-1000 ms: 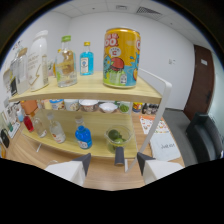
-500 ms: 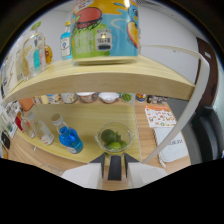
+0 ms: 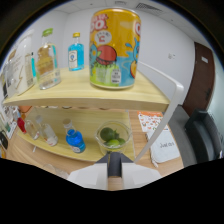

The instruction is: Make me a cup of Mojito.

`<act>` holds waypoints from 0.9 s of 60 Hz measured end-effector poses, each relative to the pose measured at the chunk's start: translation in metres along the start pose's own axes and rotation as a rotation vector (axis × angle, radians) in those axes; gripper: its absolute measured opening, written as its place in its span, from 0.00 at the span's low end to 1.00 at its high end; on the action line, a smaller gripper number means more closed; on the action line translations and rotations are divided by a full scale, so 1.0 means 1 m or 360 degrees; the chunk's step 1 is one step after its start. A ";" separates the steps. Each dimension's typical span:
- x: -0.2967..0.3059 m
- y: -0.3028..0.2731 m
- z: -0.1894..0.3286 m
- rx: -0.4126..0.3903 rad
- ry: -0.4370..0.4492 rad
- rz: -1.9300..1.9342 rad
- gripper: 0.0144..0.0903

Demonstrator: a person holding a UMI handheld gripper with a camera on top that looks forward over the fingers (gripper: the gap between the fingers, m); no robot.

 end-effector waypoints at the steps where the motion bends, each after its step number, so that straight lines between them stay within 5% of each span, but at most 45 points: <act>1: -0.001 -0.001 -0.004 0.0008 -0.0001 -0.0001 0.03; 15: -0.036 0.026 -0.050 0.0005 -0.0018 0.0100 0.03; 34: -0.100 0.085 -0.048 -0.0111 0.0002 0.0102 0.02; 54: -0.084 0.069 -0.054 0.0059 0.0490 -0.0702 0.03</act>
